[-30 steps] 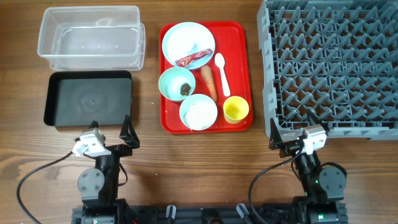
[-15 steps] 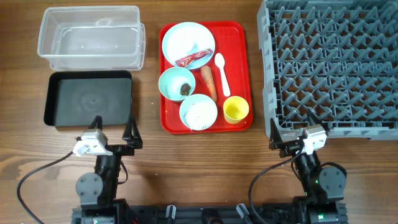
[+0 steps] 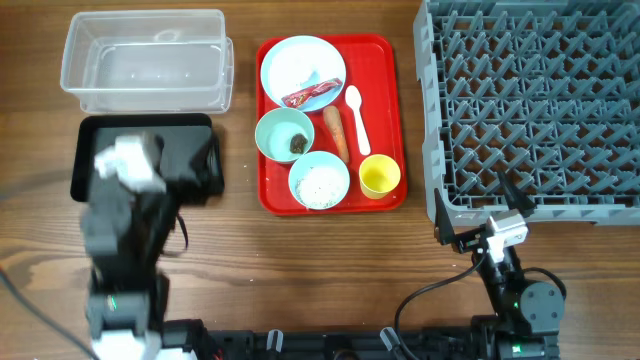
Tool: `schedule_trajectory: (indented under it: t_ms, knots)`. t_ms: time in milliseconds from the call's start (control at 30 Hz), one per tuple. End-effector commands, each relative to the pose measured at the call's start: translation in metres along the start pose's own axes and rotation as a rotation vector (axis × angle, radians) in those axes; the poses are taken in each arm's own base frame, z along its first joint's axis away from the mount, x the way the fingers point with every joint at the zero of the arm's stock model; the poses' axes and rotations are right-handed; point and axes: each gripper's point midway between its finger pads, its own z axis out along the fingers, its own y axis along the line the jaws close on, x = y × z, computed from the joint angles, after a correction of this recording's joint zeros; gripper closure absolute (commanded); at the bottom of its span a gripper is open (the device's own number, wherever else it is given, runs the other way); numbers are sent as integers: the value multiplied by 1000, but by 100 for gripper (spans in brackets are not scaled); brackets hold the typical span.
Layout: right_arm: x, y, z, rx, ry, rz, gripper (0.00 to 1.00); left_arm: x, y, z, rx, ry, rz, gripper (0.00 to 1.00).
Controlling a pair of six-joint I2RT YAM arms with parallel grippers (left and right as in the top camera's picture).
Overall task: Sort waste into correct bins and load items into the dishwasher rack
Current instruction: 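Reach left gripper to the blue plate and grasp the white tissue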
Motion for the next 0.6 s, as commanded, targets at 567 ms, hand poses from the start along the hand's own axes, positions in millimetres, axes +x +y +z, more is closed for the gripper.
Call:
schedule_trajectory:
  t_ms: [567]
  knots:
    - [-88, -22, 77, -116, 347, 91, 0, 9, -92, 183, -33, 608, 266, 0]
